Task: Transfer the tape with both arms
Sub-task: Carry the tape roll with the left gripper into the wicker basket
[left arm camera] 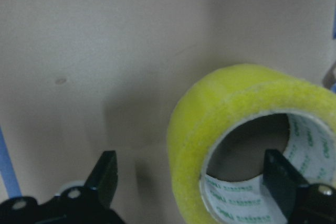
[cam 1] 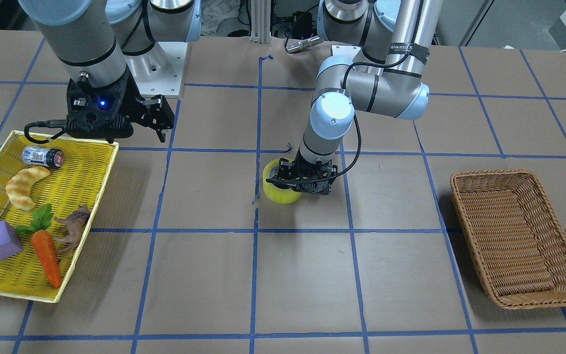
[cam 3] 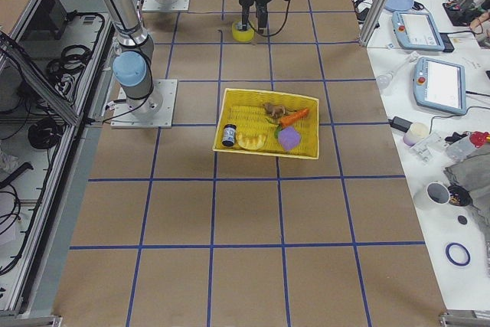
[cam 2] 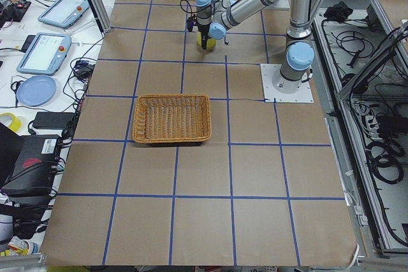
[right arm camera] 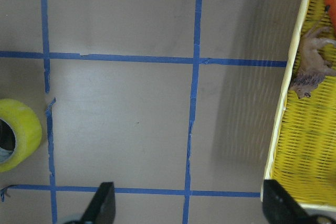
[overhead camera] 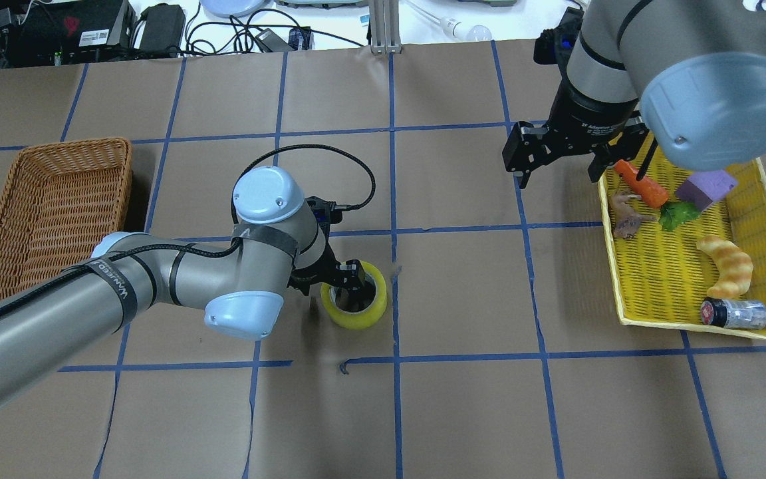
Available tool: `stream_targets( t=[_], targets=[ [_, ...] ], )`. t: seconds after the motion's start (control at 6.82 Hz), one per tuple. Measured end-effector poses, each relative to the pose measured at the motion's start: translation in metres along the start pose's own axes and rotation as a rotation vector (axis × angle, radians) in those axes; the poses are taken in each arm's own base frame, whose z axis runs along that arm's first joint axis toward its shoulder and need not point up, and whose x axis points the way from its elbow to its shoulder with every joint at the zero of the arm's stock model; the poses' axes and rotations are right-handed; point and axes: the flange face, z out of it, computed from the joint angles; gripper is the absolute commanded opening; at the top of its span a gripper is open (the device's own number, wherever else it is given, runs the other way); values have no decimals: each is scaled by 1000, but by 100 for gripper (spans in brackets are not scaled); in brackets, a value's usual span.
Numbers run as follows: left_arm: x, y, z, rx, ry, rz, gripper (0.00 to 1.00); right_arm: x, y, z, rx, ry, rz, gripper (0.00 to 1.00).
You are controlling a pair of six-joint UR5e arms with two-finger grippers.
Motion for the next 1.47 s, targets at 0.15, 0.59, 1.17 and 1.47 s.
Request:
stream_targets(
  t=[0.15,0.59,1.17,1.47],
  targets=[
    [-1,-2,-1,1,-1,-5,0,-2,-1,0,4,-8,-2,100],
    [-58,-27,-25,17,-53,-69,0,1,-3,5,0,-10,3,100],
    [-169,-75,-129,21,-137,-29,0,1,-4,5,1,-12,4,100],
    [-279,-77,-164,8,-134,-28,0,1,-5,5,1,-5,4,100]
  ],
)
